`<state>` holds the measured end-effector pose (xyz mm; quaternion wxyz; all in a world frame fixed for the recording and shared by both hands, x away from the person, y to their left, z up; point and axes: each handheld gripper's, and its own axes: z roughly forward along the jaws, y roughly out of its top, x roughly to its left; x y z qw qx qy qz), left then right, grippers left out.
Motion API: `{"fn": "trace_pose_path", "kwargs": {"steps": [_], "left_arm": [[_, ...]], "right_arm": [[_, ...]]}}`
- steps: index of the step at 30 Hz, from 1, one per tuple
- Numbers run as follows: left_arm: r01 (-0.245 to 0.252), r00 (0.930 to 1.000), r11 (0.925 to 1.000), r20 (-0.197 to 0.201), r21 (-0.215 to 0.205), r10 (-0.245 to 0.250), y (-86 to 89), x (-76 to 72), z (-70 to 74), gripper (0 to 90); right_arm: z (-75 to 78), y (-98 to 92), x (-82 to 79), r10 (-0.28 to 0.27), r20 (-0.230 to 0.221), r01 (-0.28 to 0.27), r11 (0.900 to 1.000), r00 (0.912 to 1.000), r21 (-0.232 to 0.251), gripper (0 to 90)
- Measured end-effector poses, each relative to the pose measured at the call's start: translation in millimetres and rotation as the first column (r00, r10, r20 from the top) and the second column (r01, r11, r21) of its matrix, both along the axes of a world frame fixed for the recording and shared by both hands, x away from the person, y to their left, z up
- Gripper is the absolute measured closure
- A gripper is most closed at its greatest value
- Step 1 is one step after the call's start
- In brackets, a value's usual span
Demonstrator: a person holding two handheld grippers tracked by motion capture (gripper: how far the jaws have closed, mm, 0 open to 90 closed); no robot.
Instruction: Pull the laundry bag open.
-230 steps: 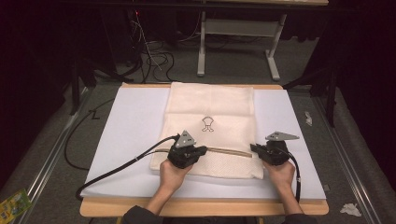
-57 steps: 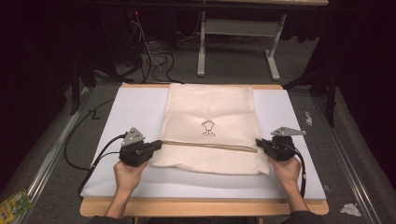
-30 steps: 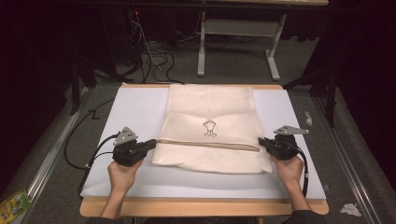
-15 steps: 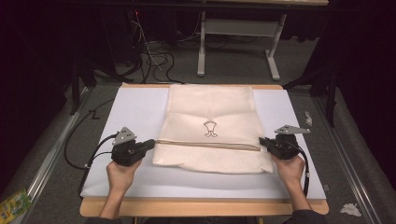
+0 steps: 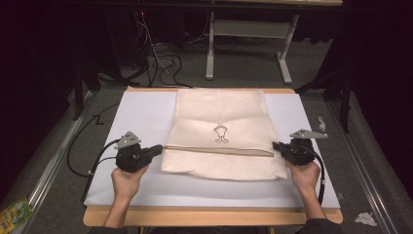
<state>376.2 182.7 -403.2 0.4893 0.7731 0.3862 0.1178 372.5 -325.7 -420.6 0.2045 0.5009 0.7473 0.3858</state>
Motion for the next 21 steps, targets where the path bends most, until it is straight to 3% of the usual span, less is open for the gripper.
{"fn": "trace_pose_path", "kwargs": {"steps": [4,21], "left_arm": [[-0.006,0.9999,1.0,0.009,0.007,0.006,0.4,-1.1,-0.7,86.9],[0.006,0.9999,0.9984,-0.015,0.057,-0.005,1.5,-6.6,-8.6,86.7]], "right_arm": [[-1.9,1.0,0.0,0.009,-0.007,-0.008,1.0,0.9999,0.004,87.3],[-14.9,3.2,0.0,0.018,-0.038,-0.018,1.0,0.9991,0.006,85.8]]}}
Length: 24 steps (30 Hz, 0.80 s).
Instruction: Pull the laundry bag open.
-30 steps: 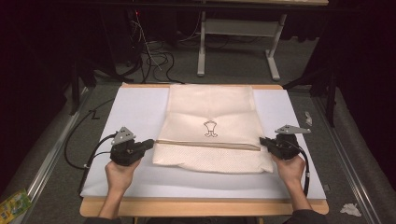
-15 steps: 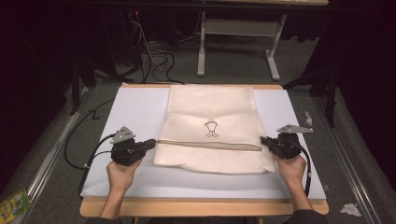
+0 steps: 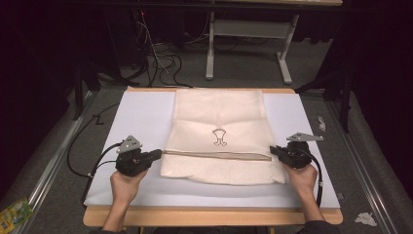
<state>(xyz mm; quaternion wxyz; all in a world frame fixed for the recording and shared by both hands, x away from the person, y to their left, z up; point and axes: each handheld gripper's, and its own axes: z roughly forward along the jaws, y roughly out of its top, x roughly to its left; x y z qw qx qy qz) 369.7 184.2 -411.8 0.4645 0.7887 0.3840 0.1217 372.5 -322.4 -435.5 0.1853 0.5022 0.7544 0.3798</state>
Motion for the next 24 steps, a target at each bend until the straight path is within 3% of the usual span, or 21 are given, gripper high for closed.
{"fn": "trace_pose_path", "kwargs": {"steps": [9,24], "left_arm": [[-0.005,1.0,0.9992,-0.007,0.039,0.006,-4.1,-1.4,-4.4,86.6],[-0.017,0.9992,0.9984,-0.034,0.055,0.019,-4.2,-3.5,-17.4,86.3]], "right_arm": [[-8.3,0.2,-0.8,-0.004,-0.01,0.004,1.0,0.9999,0.001,85.3],[-19.6,1.2,-1.5,-0.006,-0.038,0.006,1.0,0.9993,0.005,84.5]]}}
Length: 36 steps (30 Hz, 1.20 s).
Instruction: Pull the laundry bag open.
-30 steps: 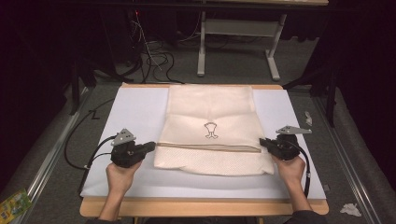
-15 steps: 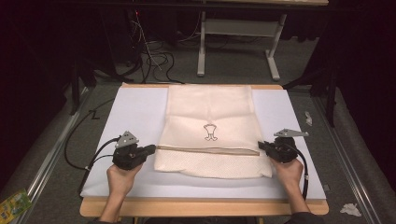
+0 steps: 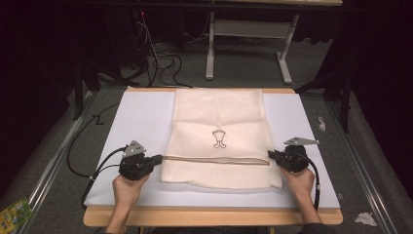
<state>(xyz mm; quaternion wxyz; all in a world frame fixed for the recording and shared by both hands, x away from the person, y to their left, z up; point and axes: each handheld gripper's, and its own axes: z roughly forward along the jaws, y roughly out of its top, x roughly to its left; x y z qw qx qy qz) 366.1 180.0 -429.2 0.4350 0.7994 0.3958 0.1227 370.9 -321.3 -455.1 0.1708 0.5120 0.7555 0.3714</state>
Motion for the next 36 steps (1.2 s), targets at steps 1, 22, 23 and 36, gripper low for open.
{"fn": "trace_pose_path", "kwargs": {"steps": [1,22,23,36], "left_arm": [[0.0,1.0,1.0,0.002,0.004,0.0,-0.4,-0.2,-0.5,86.2],[-0.015,0.9999,0.9977,-0.008,0.066,0.015,-7.4,0.1,-11.1,86.3],[-0.013,0.9999,0.9974,-0.008,0.071,0.014,-7.8,0.1,-11.7,86.4],[-0.013,0.9999,0.998,0.0,0.062,0.013,-7.8,0.2,-11.5,81.1]], "right_arm": [[-0.6,0.1,0.2,0.002,-0.002,-0.002,1.0,1.0,-0.003,84.5],[-10.4,4.1,0.2,0.001,-0.014,-0.001,0.999,0.9999,-0.039,82.0],[-10.5,4.4,0.1,0.001,-0.012,-0.001,0.999,0.9999,-0.043,82.0],[-9.9,5.1,-1.0,-0.021,-0.003,0.021,0.999,0.9998,-0.047,69.3]]}}
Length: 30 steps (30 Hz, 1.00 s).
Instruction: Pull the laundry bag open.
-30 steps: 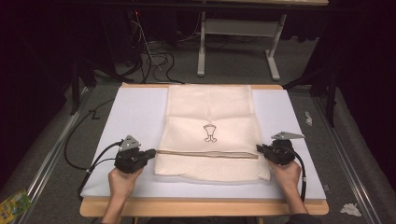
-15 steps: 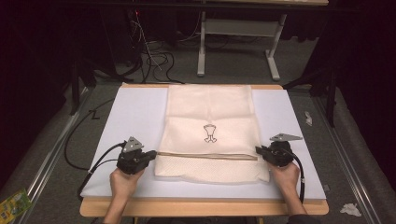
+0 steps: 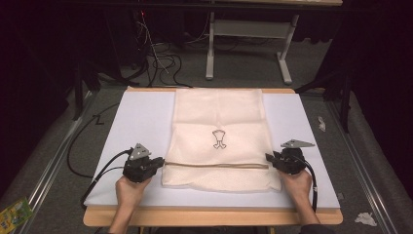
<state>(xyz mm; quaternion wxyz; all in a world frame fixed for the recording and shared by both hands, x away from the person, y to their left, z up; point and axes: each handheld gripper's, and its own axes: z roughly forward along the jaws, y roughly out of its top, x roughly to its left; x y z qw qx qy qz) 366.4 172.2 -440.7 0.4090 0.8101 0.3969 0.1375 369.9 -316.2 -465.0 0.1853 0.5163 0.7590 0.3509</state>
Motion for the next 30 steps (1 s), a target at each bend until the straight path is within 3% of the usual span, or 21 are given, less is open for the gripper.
{"fn": "trace_pose_path", "kwargs": {"steps": [4,13,24,30], "left_arm": [[-0.007,0.9996,1.0,0.029,-0.004,0.007,1.4,-1.2,1.0,74.3],[-0.018,0.9972,0.9995,0.072,-0.028,0.019,8.7,-1.6,7.8,58.5],[-0.052,0.9916,0.9971,0.115,-0.055,0.058,18.7,-4.4,15.4,55.2],[-0.1,0.9865,0.9905,0.12,-0.094,0.111,32.1,-4.9,18.0,55.0]], "right_arm": [[3.5,-1.5,-2.9,-0.009,0.026,0.009,1.0,0.9996,0.004,62.2],[12.6,-10.3,-11.0,-0.025,0.092,0.022,0.999,0.9954,0.033,55.6],[21.2,-28.1,-20.1,-0.052,0.133,0.04,0.995,0.9897,0.086,55.5],[24.8,-38.2,-24.2,-0.069,0.155,0.054,0.994,0.9855,0.098,55.6]]}}
